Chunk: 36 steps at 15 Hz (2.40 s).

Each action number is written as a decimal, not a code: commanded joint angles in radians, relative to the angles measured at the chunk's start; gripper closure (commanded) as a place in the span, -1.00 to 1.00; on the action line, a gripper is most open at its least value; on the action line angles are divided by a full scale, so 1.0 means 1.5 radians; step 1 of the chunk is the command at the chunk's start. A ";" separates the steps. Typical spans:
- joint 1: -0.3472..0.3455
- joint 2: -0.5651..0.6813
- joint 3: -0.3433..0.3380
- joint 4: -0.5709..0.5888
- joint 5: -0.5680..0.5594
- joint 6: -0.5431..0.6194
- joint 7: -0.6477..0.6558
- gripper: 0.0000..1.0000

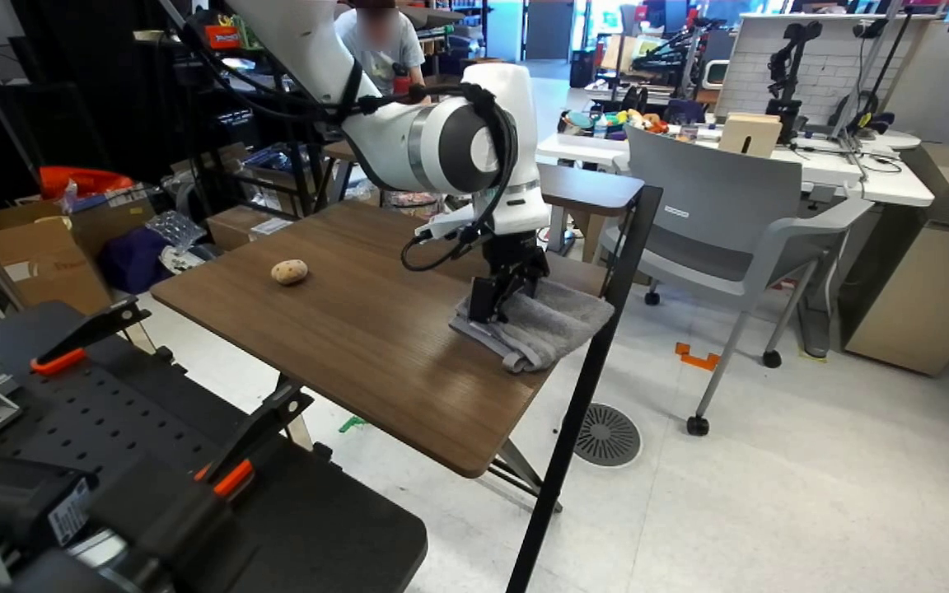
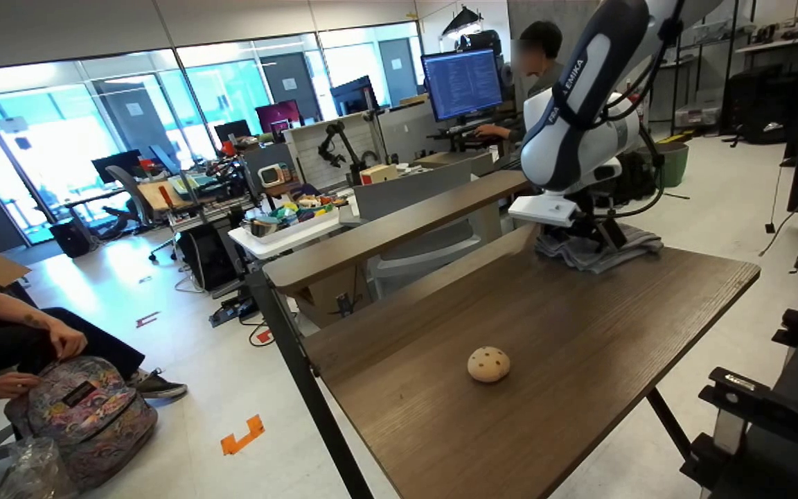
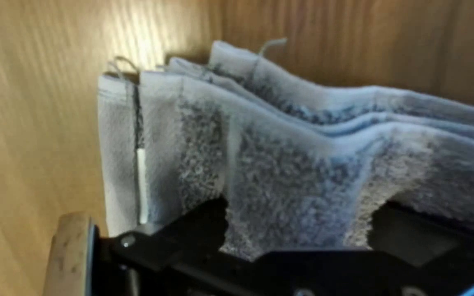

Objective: Wipe the table with the grey cloth

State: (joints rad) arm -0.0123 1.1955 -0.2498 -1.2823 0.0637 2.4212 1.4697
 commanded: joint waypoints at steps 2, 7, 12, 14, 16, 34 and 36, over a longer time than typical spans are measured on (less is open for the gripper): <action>-0.008 0.054 0.090 0.060 0.056 0.104 -0.011 -1.00; 0.024 -0.002 0.169 -0.053 0.053 0.235 -0.134 -1.00; 0.094 -0.043 0.219 -0.177 0.051 0.374 -0.254 -1.00; 0.130 -0.046 0.230 -0.210 0.049 0.429 -0.297 -1.00; 0.157 -0.045 0.245 -0.233 0.047 0.489 -0.349 -1.00; -0.022 -0.168 0.435 -0.369 0.110 0.386 -0.723 -1.00; -0.041 -0.244 0.434 -0.432 0.122 0.348 -0.755 -1.00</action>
State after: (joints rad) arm -0.0162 1.0223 0.3766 -1.7477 0.1968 3.0402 0.4267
